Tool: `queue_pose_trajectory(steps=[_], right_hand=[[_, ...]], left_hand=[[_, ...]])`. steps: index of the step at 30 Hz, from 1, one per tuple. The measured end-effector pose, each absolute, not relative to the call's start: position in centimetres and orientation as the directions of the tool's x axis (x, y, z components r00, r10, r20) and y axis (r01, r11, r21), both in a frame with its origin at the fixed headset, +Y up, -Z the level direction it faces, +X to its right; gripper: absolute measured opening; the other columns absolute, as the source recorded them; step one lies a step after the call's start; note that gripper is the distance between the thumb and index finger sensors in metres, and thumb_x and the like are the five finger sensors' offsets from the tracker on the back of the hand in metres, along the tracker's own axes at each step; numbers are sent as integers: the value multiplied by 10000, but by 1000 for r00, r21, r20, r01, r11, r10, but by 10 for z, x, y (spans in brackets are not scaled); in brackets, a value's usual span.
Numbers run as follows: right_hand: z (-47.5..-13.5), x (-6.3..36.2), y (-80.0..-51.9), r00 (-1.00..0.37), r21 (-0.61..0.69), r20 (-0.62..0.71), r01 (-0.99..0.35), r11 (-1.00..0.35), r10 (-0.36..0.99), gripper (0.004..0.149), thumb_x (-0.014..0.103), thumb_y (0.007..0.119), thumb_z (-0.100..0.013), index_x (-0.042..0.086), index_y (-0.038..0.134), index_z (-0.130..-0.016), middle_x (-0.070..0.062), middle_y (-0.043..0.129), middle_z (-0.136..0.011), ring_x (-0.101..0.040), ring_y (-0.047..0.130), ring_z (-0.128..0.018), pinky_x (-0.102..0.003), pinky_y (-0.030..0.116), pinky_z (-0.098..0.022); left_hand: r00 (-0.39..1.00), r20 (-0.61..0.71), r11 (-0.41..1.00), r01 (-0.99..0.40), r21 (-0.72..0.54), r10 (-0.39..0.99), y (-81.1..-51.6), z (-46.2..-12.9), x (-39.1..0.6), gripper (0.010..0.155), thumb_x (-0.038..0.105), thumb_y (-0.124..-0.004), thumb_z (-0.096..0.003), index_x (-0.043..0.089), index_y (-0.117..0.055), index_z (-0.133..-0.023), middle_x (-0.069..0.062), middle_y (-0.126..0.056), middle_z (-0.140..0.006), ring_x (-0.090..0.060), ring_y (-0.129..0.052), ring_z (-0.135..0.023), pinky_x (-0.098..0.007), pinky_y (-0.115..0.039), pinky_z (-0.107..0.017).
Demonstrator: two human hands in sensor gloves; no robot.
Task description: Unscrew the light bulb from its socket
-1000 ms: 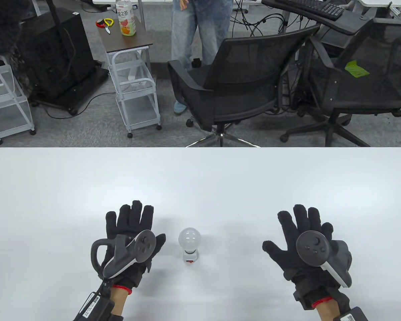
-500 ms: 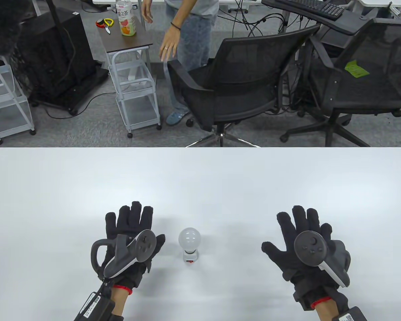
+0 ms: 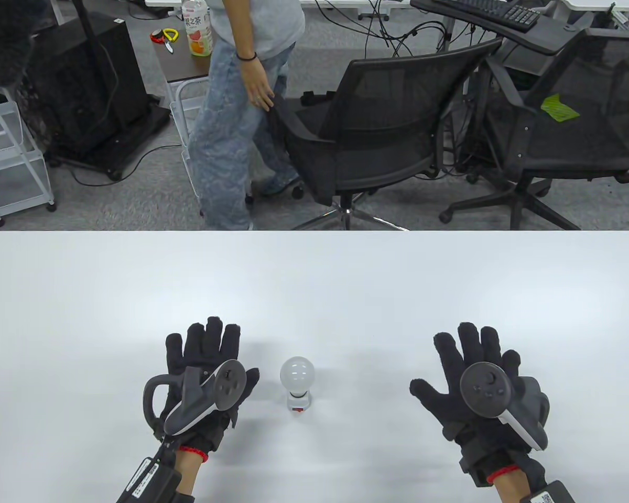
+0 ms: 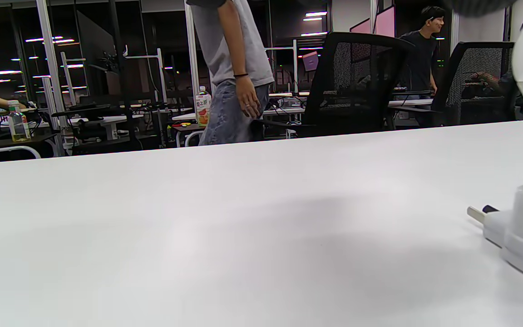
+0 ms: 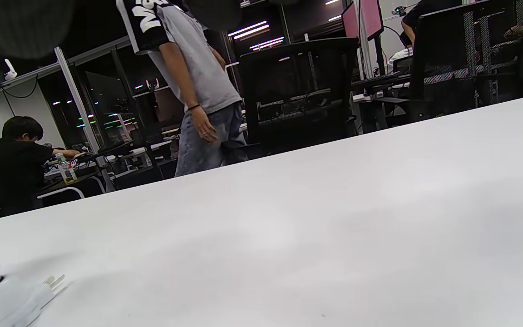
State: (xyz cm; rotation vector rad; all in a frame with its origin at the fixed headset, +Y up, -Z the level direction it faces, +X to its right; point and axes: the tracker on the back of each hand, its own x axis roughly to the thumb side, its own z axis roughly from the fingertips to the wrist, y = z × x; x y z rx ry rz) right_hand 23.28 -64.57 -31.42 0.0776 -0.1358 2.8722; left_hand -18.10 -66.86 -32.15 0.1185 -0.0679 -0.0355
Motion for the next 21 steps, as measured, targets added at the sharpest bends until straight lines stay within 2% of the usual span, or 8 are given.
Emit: queue_pose_trajectory(steps=[15,21], right_hand=[[-314,233,-646,-964,-87,65,-263,-961,258,948,842,660,-348,340,379,-1102,-72,217,-1229,-396,170,-1116,-722,240,-735],[-313,233,-645,-964,-91,64,-264,-960,259,946,839,661,-349,340,380,-1101,-74,220,-1229,-399,172,-1114,-723,240,-734]], left_hand=[[997,65,995,45,93,-51,-670,-322,-180,922,665,-733,-446,197,-431,-1180,-117,-330,-1257,-493,-381,-1162,-731,-182,-796],[997,62,999,33,31,-35,-671,-322,-182,972,670,-745,-444,173,-363,-1188,-128,-250,-1260,-497,-284,-1168,-733,-140,-789]])
